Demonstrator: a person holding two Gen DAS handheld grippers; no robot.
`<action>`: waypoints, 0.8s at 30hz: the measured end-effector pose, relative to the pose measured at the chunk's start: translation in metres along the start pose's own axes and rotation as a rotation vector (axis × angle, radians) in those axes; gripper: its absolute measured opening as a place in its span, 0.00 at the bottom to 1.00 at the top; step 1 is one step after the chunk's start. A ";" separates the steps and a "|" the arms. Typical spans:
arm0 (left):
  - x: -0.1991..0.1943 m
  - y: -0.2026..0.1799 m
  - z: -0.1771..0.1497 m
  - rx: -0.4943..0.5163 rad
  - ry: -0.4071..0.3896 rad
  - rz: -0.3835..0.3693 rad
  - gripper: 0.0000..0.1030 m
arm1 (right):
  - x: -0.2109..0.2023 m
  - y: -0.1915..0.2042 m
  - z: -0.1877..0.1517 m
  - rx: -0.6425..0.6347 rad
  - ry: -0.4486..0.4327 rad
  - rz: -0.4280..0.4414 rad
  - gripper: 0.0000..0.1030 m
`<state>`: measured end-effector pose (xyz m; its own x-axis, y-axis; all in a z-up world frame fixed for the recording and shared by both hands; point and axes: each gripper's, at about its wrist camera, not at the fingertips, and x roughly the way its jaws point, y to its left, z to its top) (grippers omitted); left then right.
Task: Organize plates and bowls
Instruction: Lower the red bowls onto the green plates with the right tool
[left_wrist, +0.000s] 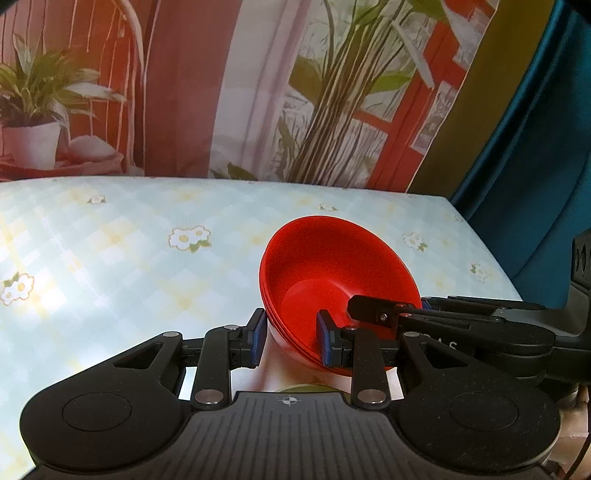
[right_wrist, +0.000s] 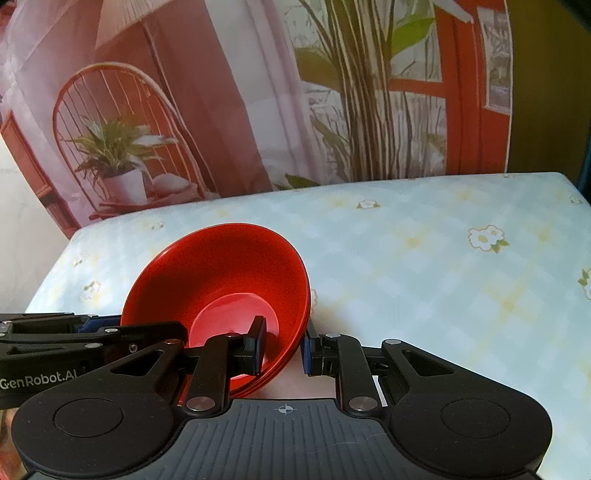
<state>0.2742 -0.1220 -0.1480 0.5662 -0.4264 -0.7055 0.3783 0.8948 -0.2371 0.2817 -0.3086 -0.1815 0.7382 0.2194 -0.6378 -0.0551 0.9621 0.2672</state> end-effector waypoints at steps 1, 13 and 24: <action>-0.003 0.000 0.000 0.002 -0.004 0.000 0.30 | -0.002 0.001 0.001 -0.002 -0.004 0.000 0.17; -0.038 -0.004 -0.008 0.024 -0.049 -0.009 0.30 | -0.032 0.018 0.001 -0.029 -0.039 0.006 0.17; -0.065 0.002 -0.034 0.018 -0.049 -0.013 0.30 | -0.059 0.036 -0.022 -0.038 -0.041 0.023 0.17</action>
<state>0.2135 -0.0881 -0.1252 0.5964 -0.4439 -0.6688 0.3983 0.8870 -0.2336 0.2217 -0.2830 -0.1502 0.7635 0.2356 -0.6013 -0.0975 0.9625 0.2533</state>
